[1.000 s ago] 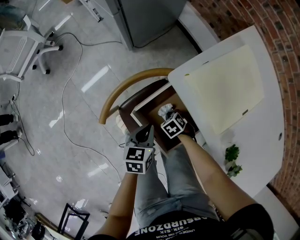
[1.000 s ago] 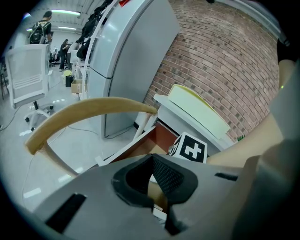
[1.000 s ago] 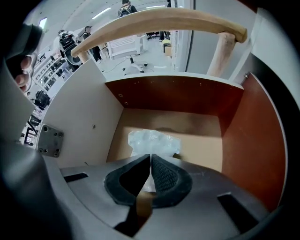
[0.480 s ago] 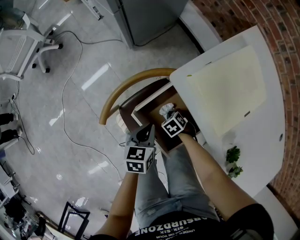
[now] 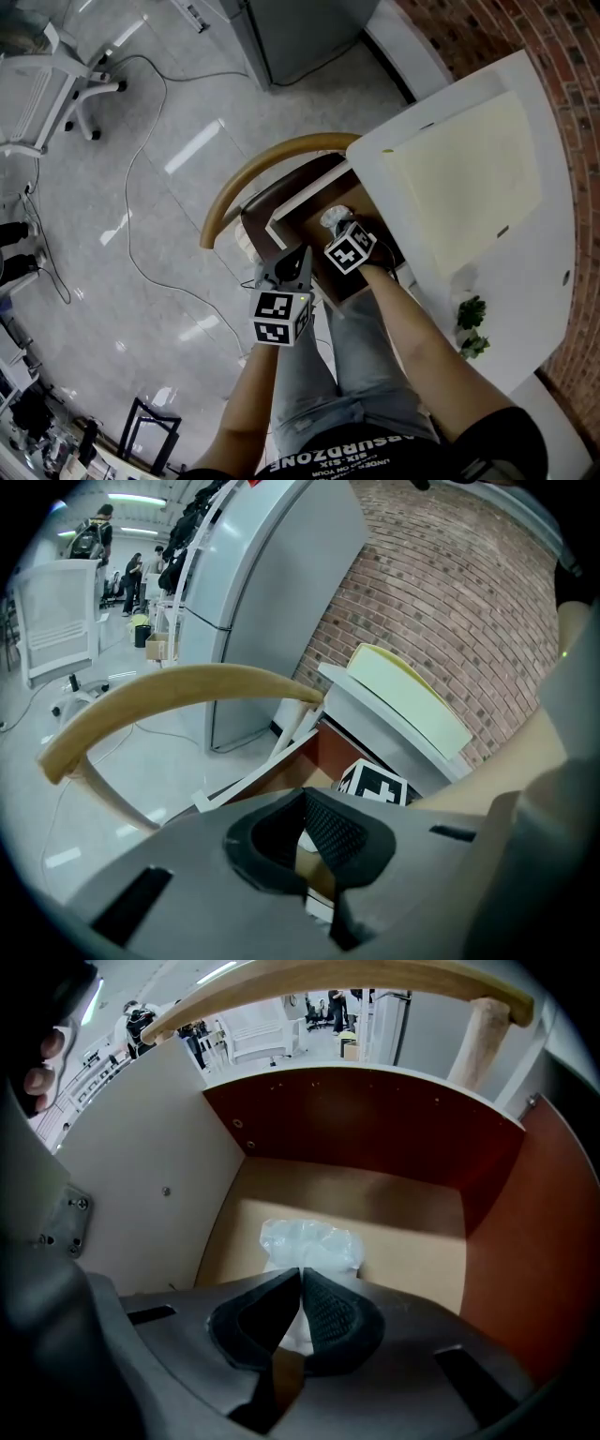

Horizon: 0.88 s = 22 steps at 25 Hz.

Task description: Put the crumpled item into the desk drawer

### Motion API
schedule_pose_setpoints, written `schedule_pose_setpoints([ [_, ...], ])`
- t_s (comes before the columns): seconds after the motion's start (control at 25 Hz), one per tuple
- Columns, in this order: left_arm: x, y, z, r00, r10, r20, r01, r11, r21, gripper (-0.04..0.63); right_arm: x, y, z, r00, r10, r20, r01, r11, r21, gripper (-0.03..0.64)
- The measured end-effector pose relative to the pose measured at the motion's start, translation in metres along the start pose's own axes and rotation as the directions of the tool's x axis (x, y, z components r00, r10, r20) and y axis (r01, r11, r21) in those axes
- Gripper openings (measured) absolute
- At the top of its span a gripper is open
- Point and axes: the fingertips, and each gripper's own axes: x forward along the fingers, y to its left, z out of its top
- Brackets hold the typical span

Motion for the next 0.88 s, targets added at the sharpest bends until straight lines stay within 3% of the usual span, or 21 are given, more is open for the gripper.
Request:
schedule_pose_setpoints([
  [0.6, 0.002, -0.002, -0.001, 0.999, -0.025, -0.022, 0.026, 1.000, 0.017, 0.005, -0.002, 0.000, 0.000, 1.000, 0.008, 0.015, -0.009, 0.999, 0.041, 0.009],
  [0.88, -0.002, -0.001, 0.005, 0.999, -0.033, -0.023, 0.034, 0.999, 0.026, 0.005, -0.011, 0.002, 0.002, 0.999, 0.015, 0.047, -0.019, 0.996, 0.092, 0.041],
])
